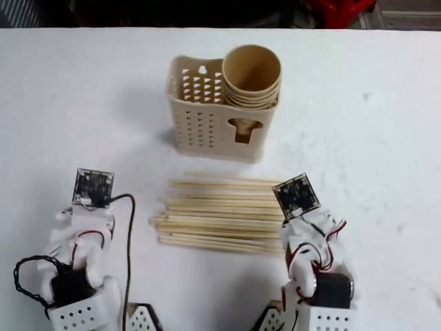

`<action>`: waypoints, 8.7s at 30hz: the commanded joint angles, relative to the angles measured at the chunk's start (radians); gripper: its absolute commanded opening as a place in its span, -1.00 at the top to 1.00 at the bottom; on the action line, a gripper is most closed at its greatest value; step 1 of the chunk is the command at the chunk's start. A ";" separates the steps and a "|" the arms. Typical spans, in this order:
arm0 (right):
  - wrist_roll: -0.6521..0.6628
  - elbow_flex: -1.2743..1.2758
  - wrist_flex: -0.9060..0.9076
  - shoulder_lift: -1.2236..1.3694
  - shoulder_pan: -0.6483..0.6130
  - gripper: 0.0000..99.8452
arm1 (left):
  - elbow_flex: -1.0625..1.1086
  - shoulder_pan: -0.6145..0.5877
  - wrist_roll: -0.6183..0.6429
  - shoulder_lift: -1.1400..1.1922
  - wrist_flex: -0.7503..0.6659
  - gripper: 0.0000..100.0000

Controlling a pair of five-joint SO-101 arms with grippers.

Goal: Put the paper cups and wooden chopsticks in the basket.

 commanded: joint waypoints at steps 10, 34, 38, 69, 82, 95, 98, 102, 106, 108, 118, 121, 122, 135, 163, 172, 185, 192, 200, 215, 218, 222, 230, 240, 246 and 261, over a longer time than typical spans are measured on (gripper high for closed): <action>0.023 -0.417 -0.059 0.604 -0.056 0.96 | -0.265 0.022 -0.091 0.067 0.064 0.71; 0.290 -0.704 -0.337 1.593 -0.648 0.76 | -0.749 0.067 0.428 1.228 -0.252 0.62; 0.233 -0.703 -0.401 1.618 -0.645 0.85 | -0.703 0.062 0.431 1.228 -0.287 0.59; 0.164 -0.655 -0.400 1.543 -0.542 0.86 | -0.695 0.059 0.431 1.236 -0.292 0.59; 0.155 -0.695 -0.461 1.590 -0.547 0.82 | -0.694 0.059 0.431 1.236 -0.290 0.59; 0.094 -0.681 -0.541 1.514 -0.555 0.81 | -0.694 0.059 0.431 1.236 -0.292 0.59; 0.094 -0.680 -0.568 1.567 -0.555 0.71 | -0.694 0.061 0.431 1.236 -0.292 0.59; 0.095 -0.683 -0.611 1.672 -0.555 0.61 | -0.694 0.061 0.431 1.236 -0.292 0.59; 0.095 -0.684 -0.616 1.713 -0.556 0.63 | -0.694 0.061 0.431 1.236 -0.292 0.59; 0.095 -0.684 -0.616 1.713 -0.552 0.72 | -0.694 0.061 0.431 1.236 -0.292 0.59; 0.087 -0.717 -0.608 1.693 -0.545 0.97 | -0.694 0.061 0.431 1.236 -0.292 0.59; 0.084 -0.717 -0.552 1.609 -0.539 0.97 | -0.694 0.061 0.431 1.236 -0.292 0.59; 0.080 -0.717 -0.532 1.567 -0.536 0.97 | -0.694 0.061 0.431 1.236 -0.292 0.59; -0.124 -0.799 -0.346 1.007 -0.527 0.97 | -0.694 0.059 0.431 1.236 -0.292 0.59; -0.396 -1.226 -1.251 1.457 -0.530 0.97 | -0.647 0.062 0.431 1.236 -0.376 0.59; -0.396 -1.234 -1.253 1.561 -0.526 0.96 | -0.647 0.062 0.430 1.236 -0.374 0.59; -0.396 -1.232 -1.141 1.567 -0.526 0.96 | -0.647 0.062 0.430 1.236 -0.374 0.59; -0.397 -1.215 -1.112 1.567 -0.530 0.79 | -0.647 0.062 0.430 1.236 -0.373 0.59; -0.397 -1.203 -1.047 1.554 -0.526 0.65 | -0.647 0.061 0.431 1.236 -0.374 0.59; -0.229 -1.189 0.031 1.035 -0.582 0.84 | -0.647 0.059 0.431 1.236 -0.374 0.59; -0.057 -1.120 0.136 1.076 -0.659 0.84 | -0.646 0.059 0.431 1.236 -0.374 0.59; 0.064 -0.936 0.079 1.188 -0.710 0.84 | -0.646 0.059 0.431 1.237 -0.374 0.59; 0.132 -0.692 -0.277 1.457 -0.717 0.67 | -0.646 0.058 0.430 1.237 -0.371 0.59; 0.127 -0.692 -0.435 1.641 -0.691 0.79 | -0.646 0.059 0.427 1.237 -0.374 0.59; 0.129 -0.695 -0.441 1.639 -0.667 0.91 | -0.646 0.061 0.427 1.237 -0.376 0.59; 0.066 -0.694 -0.348 1.320 -0.630 0.97 | -0.646 0.059 0.428 1.237 -0.376 0.59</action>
